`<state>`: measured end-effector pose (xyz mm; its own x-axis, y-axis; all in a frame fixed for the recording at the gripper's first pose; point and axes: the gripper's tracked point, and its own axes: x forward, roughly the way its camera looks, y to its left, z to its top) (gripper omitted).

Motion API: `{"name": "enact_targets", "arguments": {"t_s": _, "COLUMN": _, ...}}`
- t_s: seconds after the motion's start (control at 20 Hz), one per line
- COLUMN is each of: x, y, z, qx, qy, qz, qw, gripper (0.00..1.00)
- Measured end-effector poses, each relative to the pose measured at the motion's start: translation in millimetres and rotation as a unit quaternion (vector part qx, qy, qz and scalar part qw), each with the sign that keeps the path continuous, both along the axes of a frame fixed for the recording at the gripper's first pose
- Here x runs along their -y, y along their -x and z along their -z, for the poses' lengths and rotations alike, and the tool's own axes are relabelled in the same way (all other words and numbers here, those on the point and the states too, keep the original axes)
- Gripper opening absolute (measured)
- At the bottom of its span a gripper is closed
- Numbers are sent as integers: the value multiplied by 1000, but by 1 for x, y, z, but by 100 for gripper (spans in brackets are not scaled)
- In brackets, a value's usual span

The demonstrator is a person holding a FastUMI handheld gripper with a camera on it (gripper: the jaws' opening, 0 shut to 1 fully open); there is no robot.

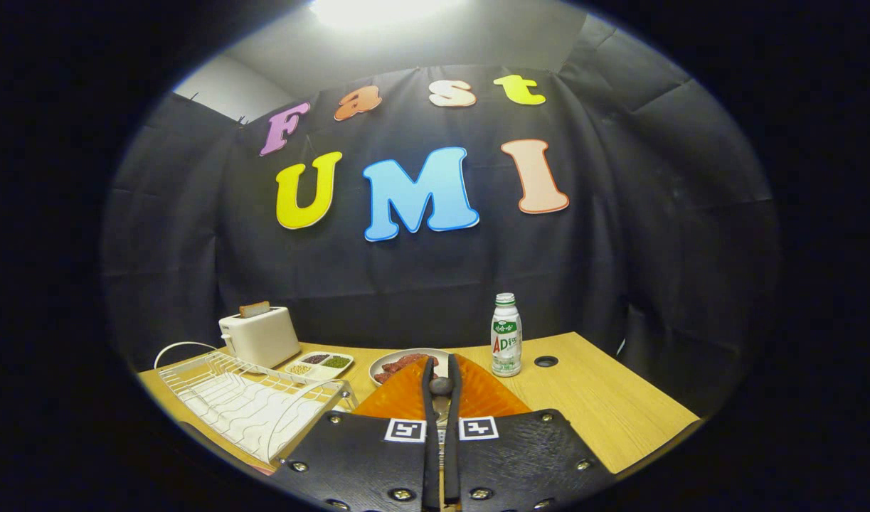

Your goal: Take the plate from the dish rack, then take the spoon from the basket and place it into the plate.

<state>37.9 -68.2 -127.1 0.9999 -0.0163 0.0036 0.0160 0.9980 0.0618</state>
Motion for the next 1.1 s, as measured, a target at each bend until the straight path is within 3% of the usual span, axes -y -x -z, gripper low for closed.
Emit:
{"name": "enact_targets", "arguments": {"t_s": 0.55, "x": -43, "y": 78, "z": -30, "qx": -12, "qy": 27, "qz": -45, "qw": 999, "gripper": 2}}
{"name": "enact_targets", "arguments": {"t_s": 1.1, "x": -134, "y": 165, "z": 6, "qx": -19, "qy": 4, "qz": -173, "qw": 985, "gripper": 3}}
